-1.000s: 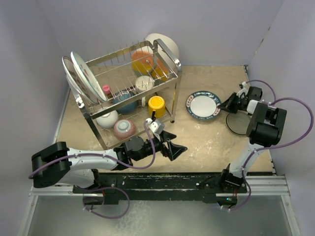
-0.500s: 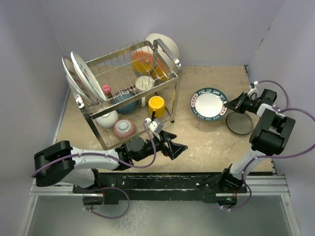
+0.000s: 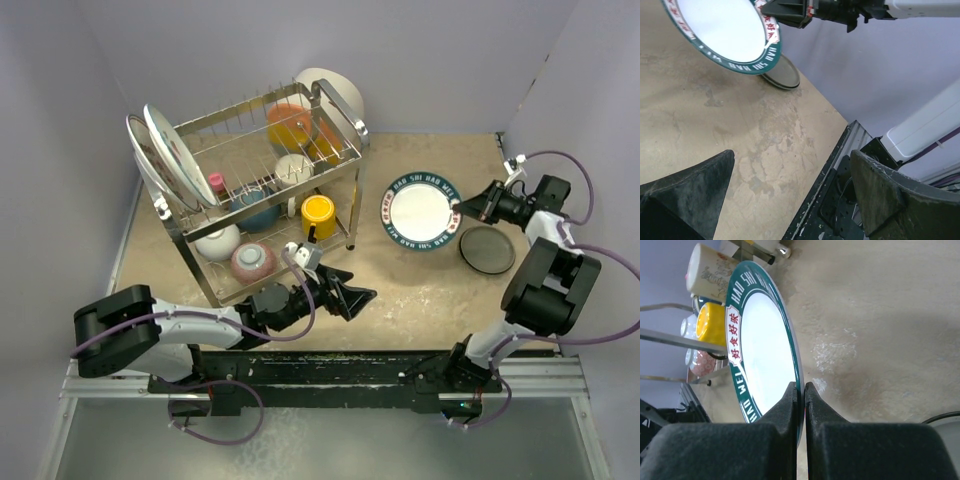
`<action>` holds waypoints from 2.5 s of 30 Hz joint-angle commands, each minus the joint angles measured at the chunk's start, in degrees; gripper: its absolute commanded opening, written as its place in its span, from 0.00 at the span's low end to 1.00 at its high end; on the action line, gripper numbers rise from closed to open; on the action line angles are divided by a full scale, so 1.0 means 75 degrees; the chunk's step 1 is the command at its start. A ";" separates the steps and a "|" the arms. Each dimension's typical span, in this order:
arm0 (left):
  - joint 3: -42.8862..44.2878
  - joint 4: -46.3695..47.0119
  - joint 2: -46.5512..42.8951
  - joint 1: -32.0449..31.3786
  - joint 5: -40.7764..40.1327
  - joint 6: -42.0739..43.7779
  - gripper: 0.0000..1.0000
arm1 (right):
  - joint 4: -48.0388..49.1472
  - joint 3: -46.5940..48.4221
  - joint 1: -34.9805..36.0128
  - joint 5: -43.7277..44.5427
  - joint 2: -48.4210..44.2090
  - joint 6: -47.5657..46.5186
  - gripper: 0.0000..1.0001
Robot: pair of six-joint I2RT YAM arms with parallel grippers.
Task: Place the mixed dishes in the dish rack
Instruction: Pick up the plate at the center of the board.
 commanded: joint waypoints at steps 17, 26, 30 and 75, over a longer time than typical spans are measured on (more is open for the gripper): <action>-0.0558 0.1650 0.0461 0.0033 -0.1198 -0.0681 0.99 | -0.2102 -0.0931 0.0005 -0.1912 -0.1386 -0.2461 0.00; -0.0384 0.2265 0.1067 0.0034 -0.1805 -0.0602 0.99 | 0.0049 -0.2375 0.0005 -0.2841 -0.2291 -0.1191 0.00; -0.0185 0.2308 0.1312 0.0032 -0.1917 -0.0545 0.99 | 0.0932 -0.2741 0.0005 -0.3075 -0.2606 -0.0460 0.00; 0.1960 -0.0894 0.1656 0.0337 -0.1871 -0.1755 0.00 | -0.4283 -0.1087 0.0028 -0.2290 -0.2223 -0.5947 0.27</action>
